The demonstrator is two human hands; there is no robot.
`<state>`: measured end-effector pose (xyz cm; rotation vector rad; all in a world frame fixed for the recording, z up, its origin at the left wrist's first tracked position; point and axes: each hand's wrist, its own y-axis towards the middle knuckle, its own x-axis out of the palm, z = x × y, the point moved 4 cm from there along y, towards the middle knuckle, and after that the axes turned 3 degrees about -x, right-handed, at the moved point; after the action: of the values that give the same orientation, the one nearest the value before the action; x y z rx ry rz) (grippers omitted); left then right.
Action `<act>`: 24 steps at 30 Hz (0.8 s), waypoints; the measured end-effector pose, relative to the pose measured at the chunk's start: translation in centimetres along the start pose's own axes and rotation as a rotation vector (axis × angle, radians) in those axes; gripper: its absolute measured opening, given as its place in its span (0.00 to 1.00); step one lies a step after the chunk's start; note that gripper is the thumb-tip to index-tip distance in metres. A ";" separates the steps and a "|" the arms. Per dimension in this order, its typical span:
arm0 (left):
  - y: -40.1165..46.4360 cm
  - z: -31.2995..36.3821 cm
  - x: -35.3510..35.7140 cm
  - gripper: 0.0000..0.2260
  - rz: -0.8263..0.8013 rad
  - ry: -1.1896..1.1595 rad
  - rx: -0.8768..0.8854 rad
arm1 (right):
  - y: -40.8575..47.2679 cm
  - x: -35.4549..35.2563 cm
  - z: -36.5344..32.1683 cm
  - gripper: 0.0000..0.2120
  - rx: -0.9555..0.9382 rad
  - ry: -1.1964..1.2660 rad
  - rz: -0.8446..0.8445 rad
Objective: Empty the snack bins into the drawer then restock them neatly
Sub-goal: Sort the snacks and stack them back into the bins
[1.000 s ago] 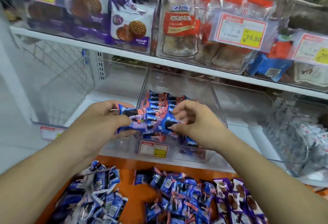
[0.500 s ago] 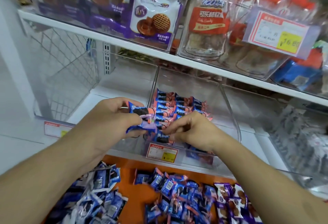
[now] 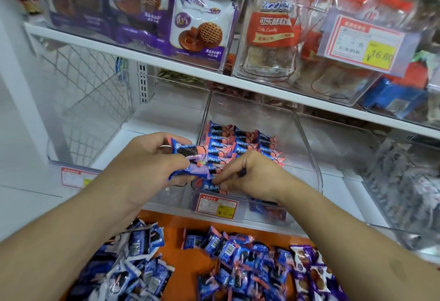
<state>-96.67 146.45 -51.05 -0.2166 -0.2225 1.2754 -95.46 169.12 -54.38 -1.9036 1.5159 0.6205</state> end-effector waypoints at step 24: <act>0.5 -0.4 0.2 0.10 -0.015 -0.001 -0.004 | 0.7 1.4 -0.2 0.07 -0.119 -0.207 -0.002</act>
<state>-96.94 146.75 -51.53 -0.2178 -0.2272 1.2599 -95.86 167.92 -55.38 -1.8627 1.3722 0.8947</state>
